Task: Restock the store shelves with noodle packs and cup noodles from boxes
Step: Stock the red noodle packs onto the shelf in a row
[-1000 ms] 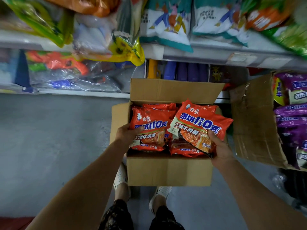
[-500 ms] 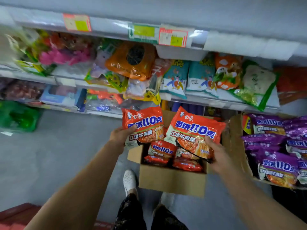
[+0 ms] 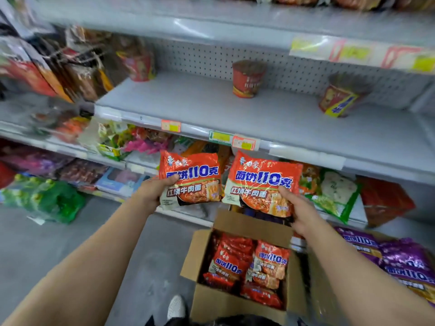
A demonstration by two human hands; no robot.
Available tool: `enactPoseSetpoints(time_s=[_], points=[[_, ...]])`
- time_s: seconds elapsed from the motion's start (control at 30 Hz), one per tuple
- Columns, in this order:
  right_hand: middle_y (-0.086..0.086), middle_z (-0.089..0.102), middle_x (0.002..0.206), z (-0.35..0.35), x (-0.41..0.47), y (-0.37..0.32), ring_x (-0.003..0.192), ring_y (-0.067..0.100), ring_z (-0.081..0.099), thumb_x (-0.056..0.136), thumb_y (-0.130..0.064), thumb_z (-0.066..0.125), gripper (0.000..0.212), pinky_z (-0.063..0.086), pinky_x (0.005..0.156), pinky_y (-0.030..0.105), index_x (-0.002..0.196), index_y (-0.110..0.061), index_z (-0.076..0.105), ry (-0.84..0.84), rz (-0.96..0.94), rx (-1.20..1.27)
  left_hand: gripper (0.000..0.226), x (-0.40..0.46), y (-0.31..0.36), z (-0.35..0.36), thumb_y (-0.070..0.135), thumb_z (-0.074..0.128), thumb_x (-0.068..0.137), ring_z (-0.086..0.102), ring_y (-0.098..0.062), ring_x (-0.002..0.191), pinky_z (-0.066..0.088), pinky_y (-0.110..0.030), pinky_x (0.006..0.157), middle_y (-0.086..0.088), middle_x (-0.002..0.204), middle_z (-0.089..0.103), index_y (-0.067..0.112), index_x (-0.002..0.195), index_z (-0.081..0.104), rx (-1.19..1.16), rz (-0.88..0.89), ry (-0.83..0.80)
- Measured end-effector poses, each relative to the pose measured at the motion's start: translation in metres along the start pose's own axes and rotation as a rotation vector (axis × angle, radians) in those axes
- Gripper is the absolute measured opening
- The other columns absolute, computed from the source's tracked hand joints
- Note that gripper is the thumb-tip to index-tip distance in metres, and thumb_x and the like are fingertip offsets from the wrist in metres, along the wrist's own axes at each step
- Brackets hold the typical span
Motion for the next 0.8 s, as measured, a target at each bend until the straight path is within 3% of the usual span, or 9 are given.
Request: enactPoseSetpoints(time_s=[0.07, 0.17, 0.23, 0.37, 0.5, 0.63, 0.8], points=[[0.014, 0.074, 0.117, 0.01, -0.004, -0.024, 0.104, 0.031, 0.073, 0.057, -0.038, 0.094, 0.083, 0.06, 0.083, 0.042, 0.128, -0.009, 0.064, -0.026, -0.045, -0.003, 0.047, -0.009, 0.023, 0.0, 0.016, 0.074, 0.087, 0.071, -0.037, 0.094, 0.063, -0.047, 0.075, -0.024, 0.116, 0.071, -0.002, 0.128, 0.058, -0.002, 0.028, -0.016], [0.012, 0.074, 0.117, 0.024, -0.012, -0.06, 0.106, 0.03, 0.072, 0.074, -0.031, 0.083, 0.059, 0.056, 0.092, 0.045, 0.126, -0.011, 0.064, -0.082, -0.116, -0.01, 0.059, -0.028, 0.061, -0.001, 0.019, 0.08, 0.075, 0.074, -0.035, 0.087, 0.063, -0.045, 0.067, -0.023, 0.109, 0.073, -0.002, 0.126, 0.058, -0.013, 0.089, -0.016], [0.012, 0.074, 0.117, 0.033, -0.015, -0.084, 0.107, 0.031, 0.072, 0.076, -0.03, 0.081, 0.057, 0.053, 0.098, 0.049, 0.126, -0.011, 0.064, -0.098, -0.155, -0.031, 0.061, -0.04, 0.087, -0.002, 0.02, 0.08, 0.071, 0.075, -0.033, 0.083, 0.062, -0.042, 0.064, -0.021, 0.106, 0.074, 0.0, 0.125, 0.059, -0.027, 0.143, -0.029], [0.015, 0.073, 0.117, 0.055, -0.028, -0.131, 0.107, 0.034, 0.071, 0.072, -0.031, 0.082, 0.061, 0.053, 0.099, 0.051, 0.126, -0.009, 0.063, -0.156, -0.237, -0.028, 0.071, -0.064, 0.138, -0.012, 0.023, 0.082, 0.069, 0.071, -0.038, 0.104, 0.062, -0.048, 0.08, -0.02, 0.116, 0.072, 0.002, 0.133, 0.056, -0.026, 0.241, -0.012], [0.015, 0.074, 0.115, 0.074, -0.041, -0.176, 0.106, 0.035, 0.072, 0.043, -0.045, 0.1, 0.094, 0.053, 0.098, 0.053, 0.123, -0.009, 0.065, -0.196, -0.348, -0.027, 0.044, -0.089, 0.184, -0.01, 0.018, 0.075, 0.081, 0.075, -0.031, 0.085, 0.063, -0.044, 0.071, -0.02, 0.111, 0.074, 0.005, 0.121, 0.062, -0.043, 0.322, -0.03], [0.016, 0.074, 0.116, 0.091, -0.06, -0.223, 0.104, 0.035, 0.072, 0.072, -0.03, 0.08, 0.056, 0.053, 0.096, 0.053, 0.121, -0.009, 0.065, -0.251, -0.435, -0.003, 0.052, -0.106, 0.228, -0.004, 0.019, 0.075, 0.077, 0.075, -0.032, 0.083, 0.063, -0.043, 0.065, -0.02, 0.11, 0.074, 0.008, 0.126, 0.061, -0.061, 0.406, -0.065], [0.015, 0.074, 0.116, 0.101, -0.081, -0.286, 0.107, 0.036, 0.071, 0.076, -0.03, 0.078, 0.056, 0.052, 0.099, 0.056, 0.126, -0.009, 0.064, -0.27, -0.554, -0.007, 0.058, -0.127, 0.282, 0.009, 0.024, 0.078, 0.073, 0.075, -0.031, 0.087, 0.062, -0.038, 0.062, -0.019, 0.111, 0.074, 0.004, 0.125, 0.061, -0.056, 0.491, -0.079]])
Point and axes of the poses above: each hand's wrist, its own x-axis towards the middle knuckle, its own z-axis out of the palm, y = z × x, the point moved 8 cm from there along x, towards the middle knuckle
